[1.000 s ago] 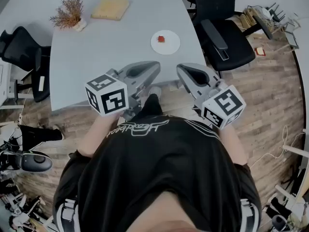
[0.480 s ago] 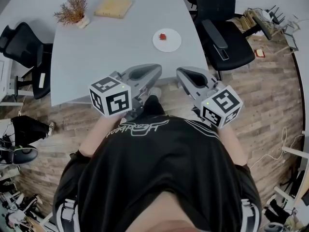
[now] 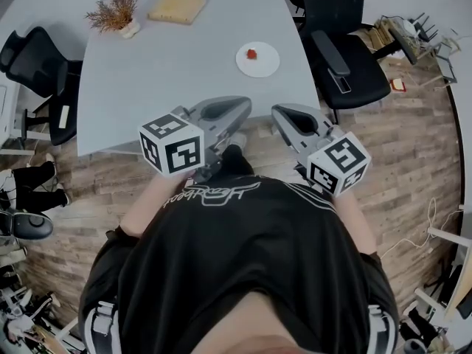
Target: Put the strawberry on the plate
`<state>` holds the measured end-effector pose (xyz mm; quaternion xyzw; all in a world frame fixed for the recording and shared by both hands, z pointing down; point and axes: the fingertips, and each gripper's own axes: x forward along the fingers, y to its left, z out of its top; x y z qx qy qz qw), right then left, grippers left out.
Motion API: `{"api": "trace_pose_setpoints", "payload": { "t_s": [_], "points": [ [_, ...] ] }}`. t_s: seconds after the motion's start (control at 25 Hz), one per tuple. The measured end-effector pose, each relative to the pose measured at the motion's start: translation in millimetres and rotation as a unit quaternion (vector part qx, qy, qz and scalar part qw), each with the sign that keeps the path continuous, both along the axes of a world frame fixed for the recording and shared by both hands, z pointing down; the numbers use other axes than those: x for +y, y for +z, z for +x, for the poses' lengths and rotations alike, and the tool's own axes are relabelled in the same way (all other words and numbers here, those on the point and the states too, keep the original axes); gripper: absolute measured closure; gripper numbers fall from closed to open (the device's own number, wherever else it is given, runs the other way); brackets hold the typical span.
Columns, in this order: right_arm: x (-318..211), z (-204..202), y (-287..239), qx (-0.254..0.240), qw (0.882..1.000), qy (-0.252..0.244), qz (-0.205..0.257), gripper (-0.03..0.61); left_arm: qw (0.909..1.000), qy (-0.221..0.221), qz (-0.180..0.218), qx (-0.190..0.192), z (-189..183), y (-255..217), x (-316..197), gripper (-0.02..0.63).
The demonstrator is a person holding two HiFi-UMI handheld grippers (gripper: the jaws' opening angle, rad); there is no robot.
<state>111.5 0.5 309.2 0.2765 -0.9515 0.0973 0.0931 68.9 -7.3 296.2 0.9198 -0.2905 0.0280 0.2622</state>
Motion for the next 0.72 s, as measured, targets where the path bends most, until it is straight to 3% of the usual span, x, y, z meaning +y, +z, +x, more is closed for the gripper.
{"api": "trace_pose_setpoints", "payload": {
  "t_s": [0.72],
  "points": [
    [-4.0,8.8,0.9,-0.003,1.000,0.002,0.011,0.571,1.0000,0.002,-0.002,-0.003,8.8,2.7,0.0,0.607]
  ]
}}
